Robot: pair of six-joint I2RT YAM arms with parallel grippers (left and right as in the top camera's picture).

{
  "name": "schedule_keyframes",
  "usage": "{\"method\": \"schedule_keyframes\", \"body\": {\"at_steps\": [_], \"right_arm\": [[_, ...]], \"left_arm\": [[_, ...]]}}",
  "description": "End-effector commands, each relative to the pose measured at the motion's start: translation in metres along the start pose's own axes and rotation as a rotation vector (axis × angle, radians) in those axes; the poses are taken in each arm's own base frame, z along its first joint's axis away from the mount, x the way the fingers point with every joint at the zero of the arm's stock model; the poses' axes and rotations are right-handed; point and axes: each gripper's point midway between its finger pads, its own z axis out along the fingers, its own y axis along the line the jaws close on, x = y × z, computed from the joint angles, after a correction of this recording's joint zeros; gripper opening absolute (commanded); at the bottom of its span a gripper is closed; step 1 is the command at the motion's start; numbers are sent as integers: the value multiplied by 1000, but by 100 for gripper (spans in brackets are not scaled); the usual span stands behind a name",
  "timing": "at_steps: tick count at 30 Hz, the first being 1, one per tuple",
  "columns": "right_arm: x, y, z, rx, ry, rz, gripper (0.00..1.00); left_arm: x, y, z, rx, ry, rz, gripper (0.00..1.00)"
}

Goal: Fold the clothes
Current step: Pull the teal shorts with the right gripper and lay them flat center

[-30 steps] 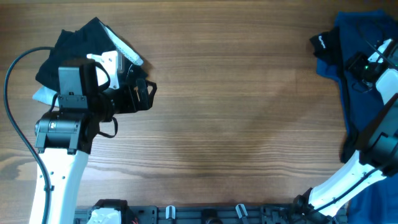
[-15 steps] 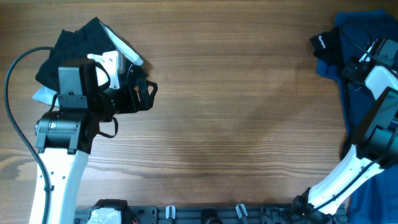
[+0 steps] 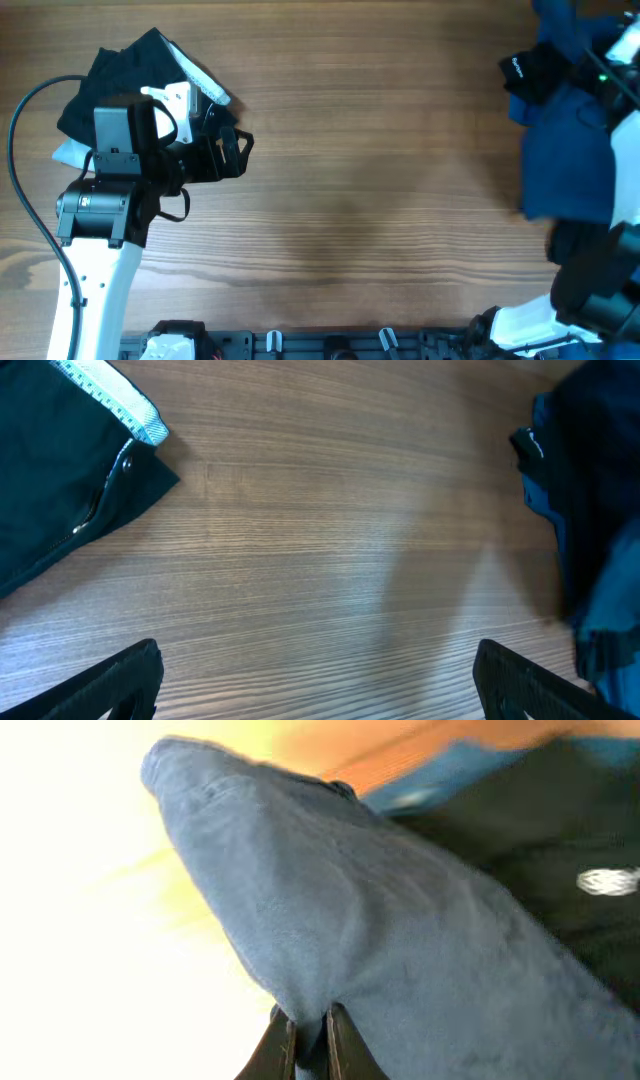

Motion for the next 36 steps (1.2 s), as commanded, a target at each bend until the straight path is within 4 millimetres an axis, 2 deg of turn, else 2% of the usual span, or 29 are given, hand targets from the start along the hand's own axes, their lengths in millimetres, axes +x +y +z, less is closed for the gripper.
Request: {"method": "schedule_keyframes", "body": {"at_steps": [1,3,5,8,9,10,11,13,15,17,19,21,23,25,26,29,30,33,34,35,36], "right_arm": [[35,93,-1,-261,127,-59,4],[62,136,-2,-323,204,-124,4],[94,192,-7,-413,262,-247,4],[142,260,-29,-532,338,-408,4],[153,273,-35,-560,349,-453,7],[173,295,-46,-602,365,-545,41],[184,306,-51,-596,368,-589,62],[192,309,-52,-550,363,-630,66],[189,297,-47,-491,381,-580,68],[182,277,-40,-442,407,-512,71],[176,245,-29,-369,453,-427,71],[180,209,-16,-286,527,-331,68],[200,168,-2,-192,634,-223,68],[221,131,11,-103,724,-102,76],[232,115,15,-68,770,-40,77],[255,79,20,-16,862,59,75],[263,72,21,-4,883,72,76],[288,58,19,38,937,76,87],[299,54,17,50,955,81,87],[306,52,17,52,960,88,85],[312,54,19,28,955,95,74]], "left_arm": [[-4,-6,-3,21,-8,13,100],[-4,-6,-3,21,-8,13,100],[-4,-6,-3,20,-8,13,100],[-4,-6,-3,21,-8,13,100],[-4,-6,-3,21,-7,13,100],[-4,-6,-3,21,-7,13,100],[-4,-6,-3,21,-7,13,100],[-4,-6,-3,21,-7,13,100],[-4,-6,-3,21,-7,13,100],[-4,-6,-3,21,-7,13,100],[-4,-6,-2,21,-6,13,100],[-4,-6,-2,20,-6,13,100],[-4,-6,-2,21,-6,13,100],[-4,-6,-2,20,-6,12,100],[-4,-6,-2,20,-6,12,100],[-4,-6,-2,20,-6,12,100],[-4,-6,-2,21,-6,13,100],[-4,-6,-2,21,-6,13,100],[-4,-6,-2,20,-6,13,100],[-4,-6,-2,20,-6,13,100],[-4,-6,-2,21,-6,13,100]]}}
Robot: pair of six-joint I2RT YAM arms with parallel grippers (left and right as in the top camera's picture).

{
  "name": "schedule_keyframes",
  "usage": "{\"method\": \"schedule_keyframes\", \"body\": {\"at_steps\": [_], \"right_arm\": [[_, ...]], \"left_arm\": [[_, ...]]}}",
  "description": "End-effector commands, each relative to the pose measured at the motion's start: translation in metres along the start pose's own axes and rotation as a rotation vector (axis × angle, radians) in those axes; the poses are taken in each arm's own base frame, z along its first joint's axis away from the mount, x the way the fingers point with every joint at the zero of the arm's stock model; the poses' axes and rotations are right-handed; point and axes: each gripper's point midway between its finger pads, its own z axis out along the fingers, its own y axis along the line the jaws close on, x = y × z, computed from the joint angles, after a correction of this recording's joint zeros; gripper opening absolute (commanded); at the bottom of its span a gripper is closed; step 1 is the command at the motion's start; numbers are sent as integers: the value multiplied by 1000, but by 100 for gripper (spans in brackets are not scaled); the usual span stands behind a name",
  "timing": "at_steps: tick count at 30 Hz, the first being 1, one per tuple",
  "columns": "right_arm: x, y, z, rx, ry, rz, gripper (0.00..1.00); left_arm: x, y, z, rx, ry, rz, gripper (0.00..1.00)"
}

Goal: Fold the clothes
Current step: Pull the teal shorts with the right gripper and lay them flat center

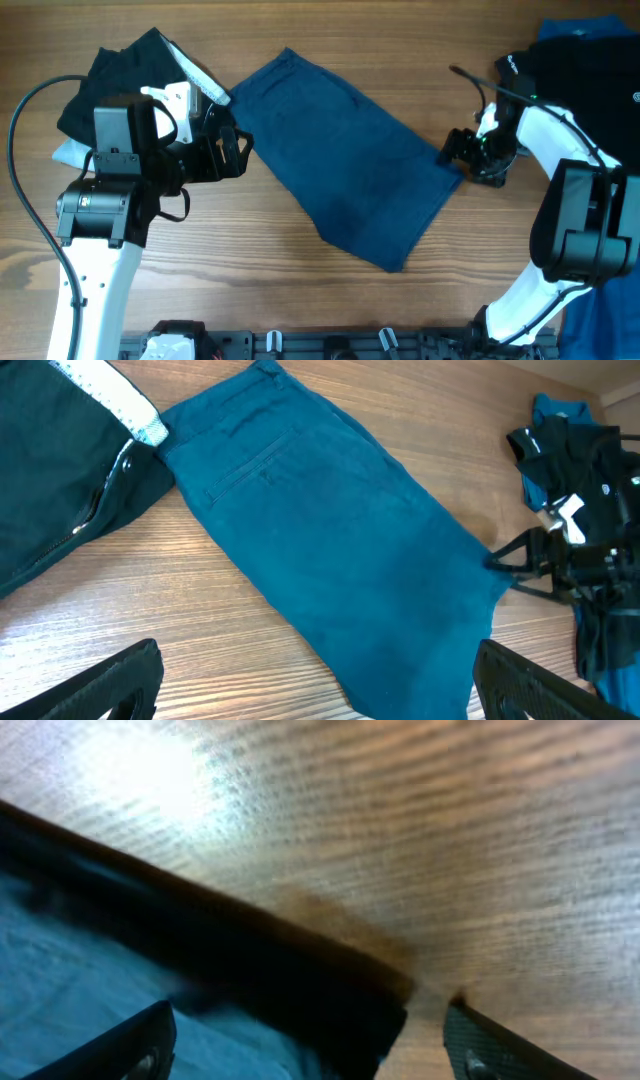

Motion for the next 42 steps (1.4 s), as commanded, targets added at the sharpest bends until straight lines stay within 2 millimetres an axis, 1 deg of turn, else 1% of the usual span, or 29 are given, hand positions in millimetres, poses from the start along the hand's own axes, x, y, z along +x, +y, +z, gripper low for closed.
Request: {"method": "schedule_keyframes", "body": {"at_steps": [1,3,4,5,6,8,10,11,13,14,15,17,18,21,22,25,26,27,29,30,31,32,35,36,37,39,40,41,42], "right_arm": [[21,0,30,-53,53,21,57],[14,17,31,-155,24,-21,20],[4,20,28,-162,-17,-33,7],[-8,18,24,-149,-61,-40,4],[-36,17,12,-125,-154,-54,5],[-94,34,-23,-176,-363,-131,4],[-140,55,-63,-214,-557,-243,4],[-148,60,-72,-221,-594,-253,9],[-157,64,-86,-224,-627,-258,46],[-156,62,-86,-221,-615,-248,48],[-149,57,-82,-221,-577,-205,59],[-130,41,-70,-208,-468,-110,64],[-103,26,-55,-181,-336,-43,66],[-59,13,-36,-143,-155,17,66],[-40,5,-24,-122,-94,30,68],[-20,-9,3,-93,-58,76,69],[-18,-6,8,-121,-60,66,67],[-17,3,12,-181,-63,53,56],[-16,16,13,-269,-67,23,42],[-16,22,11,-304,-68,-10,29],[-17,23,10,-306,-76,-32,11],[-20,19,9,-276,-88,-33,4],[-48,-28,-8,-13,-197,74,4],[-65,-53,-29,120,-272,101,4],[-74,-66,-43,181,-312,117,4],[-98,-77,-77,230,-397,98,4],[-103,-73,-81,204,-408,91,22],[-104,-63,-81,156,-401,44,59],[-102,-56,-80,122,-388,23,61]], "left_arm": [[-4,-6,-2,20,-8,13,100],[-4,-6,-2,20,-8,13,100],[-4,-6,-2,20,-8,13,100],[-4,-6,-2,20,-7,13,100],[-4,-6,-2,20,-7,13,100],[-4,-6,-2,20,-7,13,100],[-6,-6,-1,21,-11,15,100],[-6,-6,0,22,-12,15,100],[-5,-5,2,19,0,10,100],[-2,-4,3,16,14,5,100],[0,-2,5,13,27,0,100],[4,0,9,7,47,-8,100],[5,2,13,4,62,-14,100],[7,5,20,-1,84,-23,100],[8,7,24,-4,97,-28,100],[8,10,33,-8,112,-33,100],[8,11,34,-9,113,-34,100],[7,11,36,-9,115,-35,100],[7,12,38,-9,115,-35,100],[6,12,38,-9,114,-35,100],[6,12,38,-8,111,-33,100],[5,12,38,-8,109,-32,100],[3,11,38,-6,102,-30,100],[3,11,38,-6,102,-30,100],[3,11,38,-6,102,-30,100],[3,11,38,-5,102,-30,100],[3,11,39,-6,103,-30,100],[4,12,40,-6,106,-32,100],[4,12,41,-6,111,-32,100]]}}
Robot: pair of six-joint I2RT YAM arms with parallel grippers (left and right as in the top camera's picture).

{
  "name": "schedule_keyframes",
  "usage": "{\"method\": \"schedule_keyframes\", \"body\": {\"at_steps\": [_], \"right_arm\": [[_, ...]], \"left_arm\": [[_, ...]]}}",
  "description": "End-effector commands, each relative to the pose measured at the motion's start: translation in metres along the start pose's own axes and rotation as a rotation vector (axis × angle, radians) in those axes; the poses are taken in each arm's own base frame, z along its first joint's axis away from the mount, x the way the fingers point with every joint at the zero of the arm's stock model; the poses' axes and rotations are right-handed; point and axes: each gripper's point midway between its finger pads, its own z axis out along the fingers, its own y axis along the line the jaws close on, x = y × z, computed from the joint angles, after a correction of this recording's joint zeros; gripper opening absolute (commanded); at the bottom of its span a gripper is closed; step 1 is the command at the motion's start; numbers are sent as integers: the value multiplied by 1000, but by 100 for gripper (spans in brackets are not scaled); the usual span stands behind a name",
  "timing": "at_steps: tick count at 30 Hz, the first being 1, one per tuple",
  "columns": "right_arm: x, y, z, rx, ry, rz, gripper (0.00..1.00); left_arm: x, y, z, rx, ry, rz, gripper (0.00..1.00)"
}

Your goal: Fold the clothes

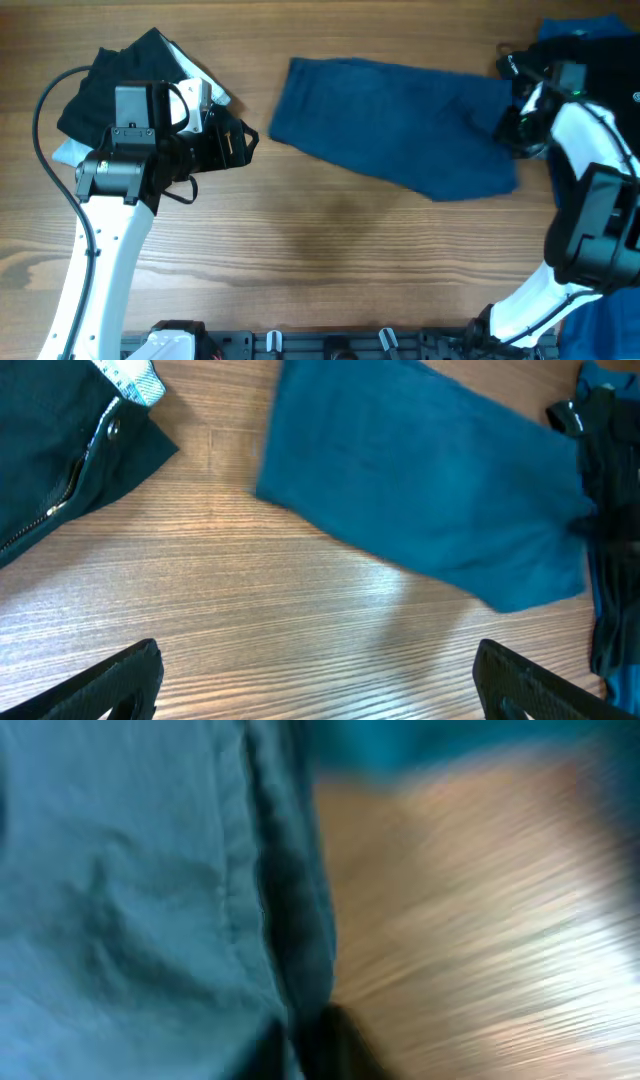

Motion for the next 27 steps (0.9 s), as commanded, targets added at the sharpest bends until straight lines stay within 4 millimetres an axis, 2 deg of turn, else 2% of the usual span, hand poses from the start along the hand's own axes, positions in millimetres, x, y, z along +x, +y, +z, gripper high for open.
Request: {"method": "schedule_keyframes", "body": {"at_steps": [1,2,3,4,5,9,11,14,17,18,19,20,22,24,27], "right_arm": [[-14,8,-21,-41,-44,-68,62],[-10,12,-21,-66,-24,-58,62],[-7,13,-21,-74,-12,-36,63],[-4,17,-22,-96,1,-25,63],[-1,25,-23,-143,19,-20,63],[15,61,-36,-369,87,-52,60],[24,78,-45,-477,122,-88,58],[39,91,-51,-540,170,-129,58],[50,97,-52,-534,207,-149,58],[53,99,-52,-535,216,-153,58],[56,102,-52,-534,227,-159,58],[59,103,-52,-533,238,-162,58],[62,103,-53,-531,247,-160,58],[63,102,-53,-530,254,-159,58],[64,102,-53,-529,257,-157,58]], "left_arm": [[-4,-5,5,16,3,14,100],[-7,-7,11,25,4,23,100],[-10,-12,20,44,5,38,95],[-14,-18,30,65,3,55,89],[-23,-23,52,84,-5,64,81],[-45,-20,97,114,-16,-4,82],[-69,-19,129,127,-34,0,86],[-96,-17,173,141,-56,17,90],[-112,-18,213,163,-92,50,86],[-114,-19,223,173,-112,68,84],[-117,-23,239,190,-147,114,73],[-118,-26,257,186,-183,137,67],[-117,-28,274,160,-216,156,62],[-115,-30,286,128,-241,172,62],[-105,-31,300,92,-238,180,57]]}}
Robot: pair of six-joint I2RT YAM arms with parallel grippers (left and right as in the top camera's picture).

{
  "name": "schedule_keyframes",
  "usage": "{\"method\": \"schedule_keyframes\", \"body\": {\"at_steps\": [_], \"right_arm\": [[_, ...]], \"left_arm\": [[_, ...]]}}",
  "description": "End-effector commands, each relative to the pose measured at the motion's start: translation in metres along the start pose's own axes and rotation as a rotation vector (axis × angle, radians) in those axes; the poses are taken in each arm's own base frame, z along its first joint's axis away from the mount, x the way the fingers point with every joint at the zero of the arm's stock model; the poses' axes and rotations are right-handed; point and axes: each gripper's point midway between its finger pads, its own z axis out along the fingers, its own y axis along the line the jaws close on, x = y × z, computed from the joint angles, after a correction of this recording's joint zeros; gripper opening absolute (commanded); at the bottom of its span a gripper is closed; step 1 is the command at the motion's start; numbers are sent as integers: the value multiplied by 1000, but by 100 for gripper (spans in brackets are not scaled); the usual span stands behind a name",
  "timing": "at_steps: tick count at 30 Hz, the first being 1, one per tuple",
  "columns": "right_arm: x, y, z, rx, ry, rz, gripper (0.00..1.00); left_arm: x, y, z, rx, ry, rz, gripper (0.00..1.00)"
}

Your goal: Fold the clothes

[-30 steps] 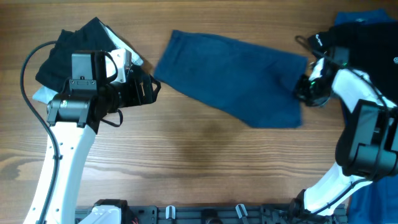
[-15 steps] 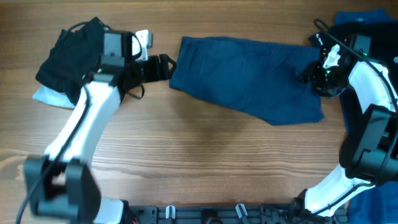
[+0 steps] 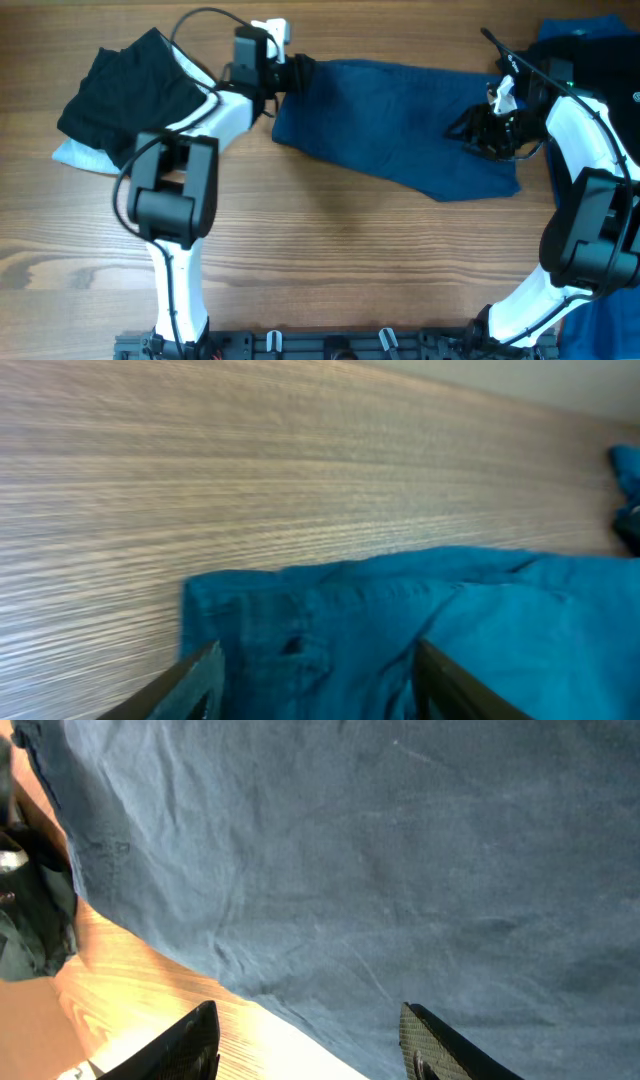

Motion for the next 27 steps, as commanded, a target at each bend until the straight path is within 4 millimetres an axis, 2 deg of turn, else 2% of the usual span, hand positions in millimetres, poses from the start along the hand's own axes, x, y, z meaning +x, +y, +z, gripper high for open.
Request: {"method": "schedule_keyframes", "body": {"at_steps": [1,3,5,7,8,11,15,19,20,21,22,23,24,27], "right_arm": [[-1,12,-9,-27,-19,-37,58],[0,12,-9,-27,-16,-34,58],[0,12,-9,-27,-16,-34,58],[0,12,-9,-27,-16,-34,57],[0,12,-9,-27,-16,-34,57],[-1,10,-9,-16,-17,-45,56],[-1,10,-9,-16,-17,-53,54],[-1,10,-9,-17,-19,-54,54],[0,10,-9,-16,-16,-52,54],[0,10,-9,-16,-14,-51,54],[1,10,-9,-16,-12,-49,54],[1,10,-9,-16,-11,-48,54],[1,10,-9,-16,-10,-47,54],[1,10,-9,-16,-12,-48,54]], "left_arm": [[15,5,17,-95,2,28,57],[24,9,20,-125,22,27,55],[24,9,20,-126,22,26,46],[23,10,19,-127,22,20,4],[23,10,18,-128,24,16,4],[7,5,8,-124,-2,19,4],[-19,-4,-18,-124,-35,18,4],[-15,-3,-20,-133,-12,11,4],[-13,-2,-18,-133,-10,12,34],[-12,-1,-15,-131,-12,13,52],[-12,-1,-13,-128,-19,14,59],[-10,1,-11,-129,-20,14,64],[-9,2,-8,-128,-22,15,65],[-5,6,-2,-127,-24,16,53]]}}
